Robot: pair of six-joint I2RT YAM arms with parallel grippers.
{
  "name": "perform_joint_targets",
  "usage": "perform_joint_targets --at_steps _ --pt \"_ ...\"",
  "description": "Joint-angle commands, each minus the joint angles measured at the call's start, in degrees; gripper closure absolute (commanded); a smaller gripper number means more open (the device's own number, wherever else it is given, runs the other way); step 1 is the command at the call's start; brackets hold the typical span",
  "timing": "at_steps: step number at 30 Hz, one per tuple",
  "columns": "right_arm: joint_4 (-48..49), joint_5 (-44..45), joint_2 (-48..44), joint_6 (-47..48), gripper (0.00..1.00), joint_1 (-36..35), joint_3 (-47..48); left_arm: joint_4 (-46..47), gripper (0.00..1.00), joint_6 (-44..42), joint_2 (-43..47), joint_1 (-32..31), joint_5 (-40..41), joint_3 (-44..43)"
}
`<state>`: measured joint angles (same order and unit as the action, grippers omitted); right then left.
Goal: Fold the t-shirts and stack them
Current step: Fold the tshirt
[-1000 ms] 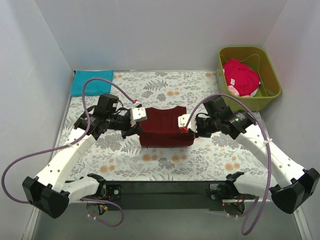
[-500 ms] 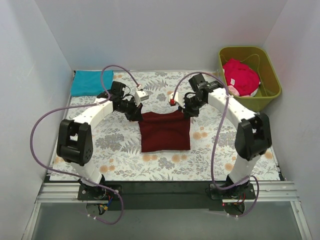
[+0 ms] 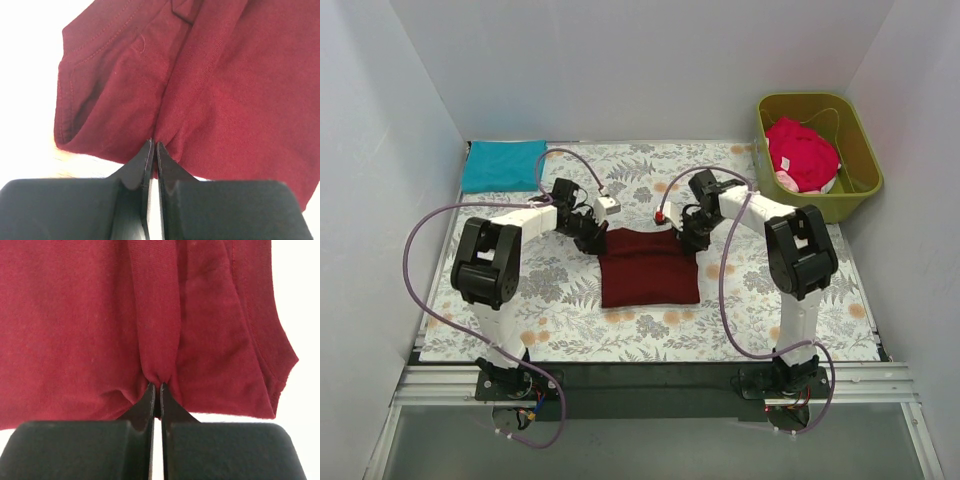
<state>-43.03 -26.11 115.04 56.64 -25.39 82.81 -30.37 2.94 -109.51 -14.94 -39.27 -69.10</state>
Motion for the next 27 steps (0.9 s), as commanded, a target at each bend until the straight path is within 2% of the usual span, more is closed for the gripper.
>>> perform_joint_targets --at_steps 1,6,7,8,10,11,13,15,18,19,22,27 --pt "-1.4 -0.9 -8.2 -2.8 0.99 -0.8 -6.7 -3.3 1.00 -0.9 8.3 -1.0 -0.4 5.1" --pt "-1.9 -3.3 -21.1 -8.2 0.99 -3.7 -16.4 -9.1 1.00 -0.7 20.5 -2.5 -4.1 11.5" --pt "-2.1 -4.4 -22.6 -10.0 0.88 -3.7 -16.9 -9.7 1.00 -0.6 22.0 -2.6 -4.8 12.0" --pt "-2.8 -5.2 -24.0 -11.6 0.76 -3.7 -16.9 -10.1 0.91 -0.2 23.7 -2.6 -5.1 12.1" --pt "-3.9 -5.7 -26.3 -16.3 0.58 -2.7 -14.9 -11.3 0.65 0.0 27.0 -2.6 -5.6 11.3" --pt "-4.7 -7.8 -26.5 -17.8 0.55 -1.9 -13.9 -11.3 0.46 0.5 27.8 -2.6 -6.2 10.7" --pt "-4.8 -10.8 -26.0 -22.3 0.50 0.2 -10.3 -10.6 0.34 1.0 28.4 -3.4 -6.9 8.9" --pt "-4.6 -15.2 -22.4 -25.3 0.52 3.3 -7.3 -9.8 0.31 2.5 27.2 -4.8 -7.0 7.6" --pt "-4.5 -21.1 -15.3 -30.5 0.66 5.4 -1.3 -6.6 0.31 5.1 22.9 -8.8 -6.1 4.9" --pt "-4.3 -22.2 -13.7 -31.9 0.75 5.5 1.2 -3.8 0.31 6.1 21.6 -10.8 -5.7 3.8" --pt "-2.3 -27.3 -7.5 -37.6 0.84 5.1 4.5 1.7 0.31 9.2 16.1 -14.1 -4.1 2.2" --pt "1.1 -28.2 -1.9 -42.4 0.89 4.4 7.2 5.2 0.34 9.8 7.1 -16.7 -0.8 -1.1"
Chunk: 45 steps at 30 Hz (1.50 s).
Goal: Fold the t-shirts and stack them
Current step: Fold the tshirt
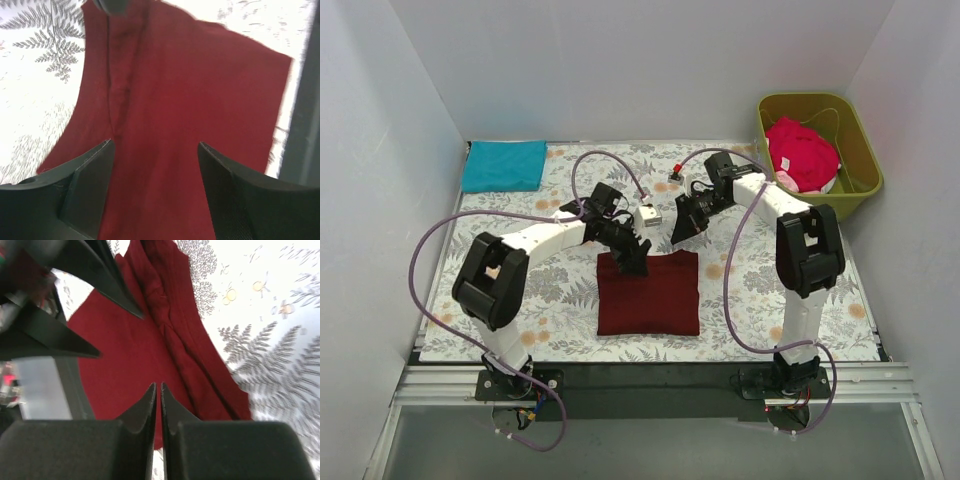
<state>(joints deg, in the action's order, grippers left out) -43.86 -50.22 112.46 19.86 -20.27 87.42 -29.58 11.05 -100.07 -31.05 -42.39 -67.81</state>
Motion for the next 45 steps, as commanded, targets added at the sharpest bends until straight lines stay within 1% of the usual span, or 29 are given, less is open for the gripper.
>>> perform_joint_targets --at_steps 1,4,10,12,14,15,17,18,21,22,23,24,30,34,40,45 --pt "2.6 -3.9 1.0 -6.3 0.90 -0.9 2.2 4.9 0.35 1.7 -3.3 -0.7 2.7 -2.7" --pt "4.3 -4.1 2.3 -7.9 0.90 -1.1 1.7 5.1 0.36 1.3 -6.5 -1.4 3.7 -4.1" --pt "5.8 -3.7 3.7 -8.5 0.90 -1.3 0.1 6.0 0.37 1.2 -9.6 -1.8 4.4 -5.5" --pt "6.1 -3.9 4.0 -8.5 0.90 -1.5 -0.2 5.9 0.42 0.8 -9.9 -2.1 3.9 -5.4" --pt "6.2 -3.7 4.5 -8.4 0.90 -1.5 -0.3 5.9 0.49 0.6 -9.8 -2.3 3.5 -5.2" --pt "6.4 -3.6 4.7 -8.3 0.91 -1.5 -0.4 5.9 0.58 0.3 -9.6 -2.7 3.4 -5.1" --pt "6.5 -3.6 5.5 -8.4 0.91 -1.6 -0.1 5.9 0.65 -0.1 -9.1 -2.9 3.1 -4.8" --pt "6.7 -3.6 5.7 -8.4 0.91 -1.8 0.1 5.8 0.73 -0.5 -8.8 -2.9 2.9 -4.5" --pt "6.8 -3.6 7.0 -8.6 0.91 -2.0 0.9 4.7 0.84 -1.1 -7.7 -3.1 1.7 -4.3" --pt "6.8 -3.9 7.2 -8.6 0.91 -1.9 1.1 4.5 0.93 -1.1 -7.4 -3.1 1.4 -4.3" --pt "6.8 -4.0 7.7 -8.7 0.91 -2.1 1.3 4.3 0.97 -1.2 -6.9 -3.3 1.2 -4.3" --pt "6.8 -4.2 7.9 -8.7 0.91 -2.2 1.5 4.3 0.99 -1.2 -6.0 -3.3 1.0 -4.1" --pt "8.0 -5.0 10.1 -9.5 0.91 -3.9 1.9 4.3 1.00 -2.2 -2.0 -4.0 2.1 -3.3" --pt "8.9 -6.1 11.7 -9.7 0.91 -5.3 1.7 4.7 1.00 -4.5 1.7 -5.2 4.6 -2.0" --pt "9.3 -8.2 17.2 -9.1 0.90 -5.7 1.6 5.4 1.00 -7.7 3.9 -6.6 6.8 -0.5" --pt "9.1 -10.1 19.0 -8.3 0.91 -6.0 -0.2 7.6 1.00 -8.8 5.0 -6.6 9.3 -0.6"
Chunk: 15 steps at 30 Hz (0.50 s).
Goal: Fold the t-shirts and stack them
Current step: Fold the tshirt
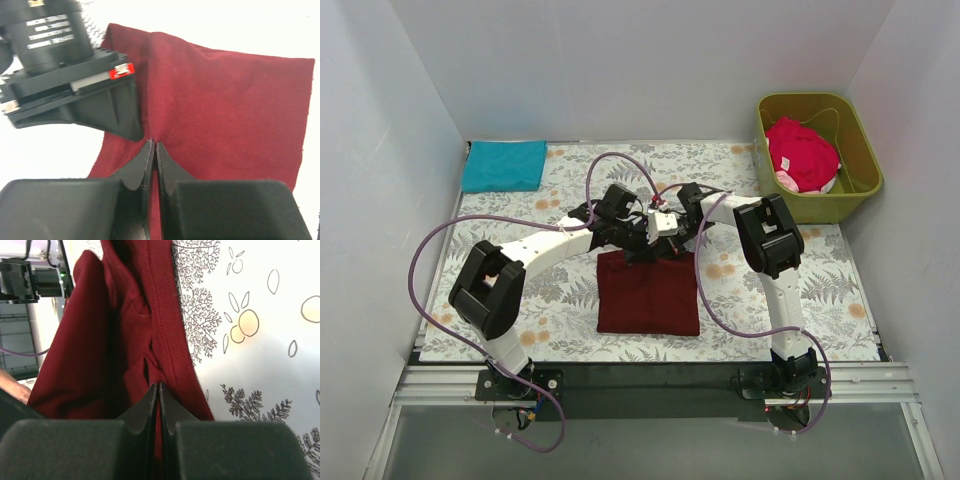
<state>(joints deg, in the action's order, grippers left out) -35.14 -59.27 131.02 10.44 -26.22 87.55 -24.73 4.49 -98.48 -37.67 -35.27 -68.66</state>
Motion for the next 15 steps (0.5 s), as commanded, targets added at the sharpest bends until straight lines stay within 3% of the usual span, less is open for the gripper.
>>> perform_joint_targets --at_steps 1,15 --pt "0.3 -0.9 0.5 1.5 0.90 -0.2 -1.3 3.3 1.00 -2.5 3.4 0.1 2.7 -0.1" --pt "-0.1 -0.9 -0.8 4.8 0.90 -0.8 -4.8 6.6 1.00 -4.3 0.8 1.2 6.8 -3.6"
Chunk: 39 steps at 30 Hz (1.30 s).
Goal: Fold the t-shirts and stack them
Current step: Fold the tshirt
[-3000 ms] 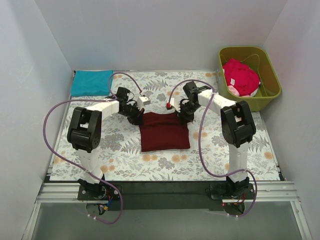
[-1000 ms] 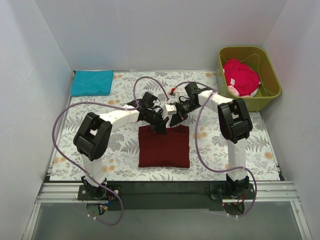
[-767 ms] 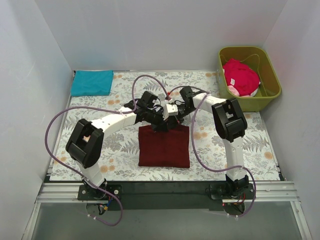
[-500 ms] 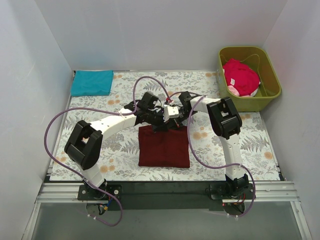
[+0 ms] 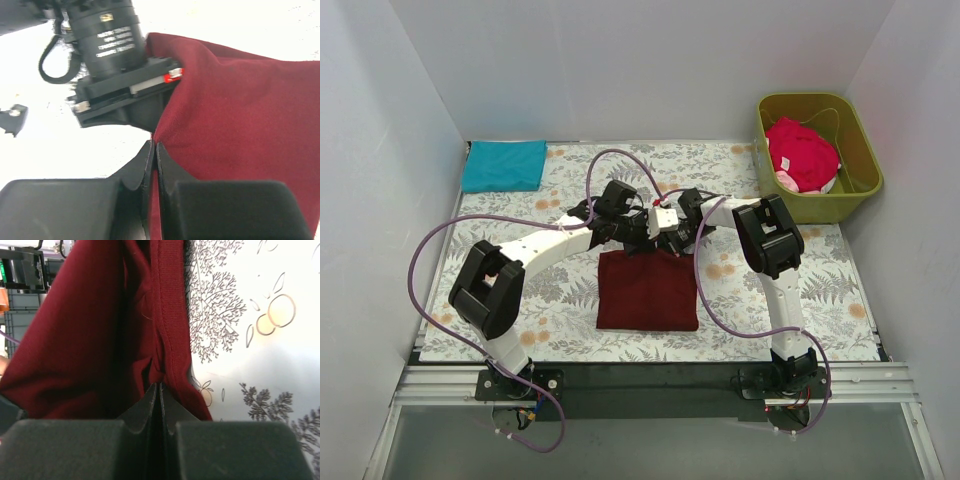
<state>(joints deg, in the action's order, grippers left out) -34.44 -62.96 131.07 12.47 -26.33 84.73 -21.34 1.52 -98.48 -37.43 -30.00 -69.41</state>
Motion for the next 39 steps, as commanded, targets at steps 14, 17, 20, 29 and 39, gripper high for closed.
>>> perform_joint_targets --at_steps 14,17,20,29,39 --pt "-1.3 2.8 -1.1 4.1 0.89 -0.7 -3.2 10.5 1.00 -1.3 -0.2 1.7 3.0 0.0" --pt "-1.8 3.5 -1.2 4.4 0.89 -0.6 -3.1 14.0 1.00 -3.2 -0.2 1.7 4.6 3.6" --pt "-2.6 5.6 -1.8 5.1 0.89 -0.4 -2.2 17.9 1.00 -4.3 0.0 1.7 5.1 7.7" --pt "-7.5 13.9 -4.8 5.4 0.86 -0.2 2.5 19.2 0.87 0.8 1.9 2.4 8.8 8.8" --pt "-13.4 24.7 -7.8 5.5 0.69 -0.3 10.5 0.6 0.60 12.6 11.5 10.6 -5.0 4.2"
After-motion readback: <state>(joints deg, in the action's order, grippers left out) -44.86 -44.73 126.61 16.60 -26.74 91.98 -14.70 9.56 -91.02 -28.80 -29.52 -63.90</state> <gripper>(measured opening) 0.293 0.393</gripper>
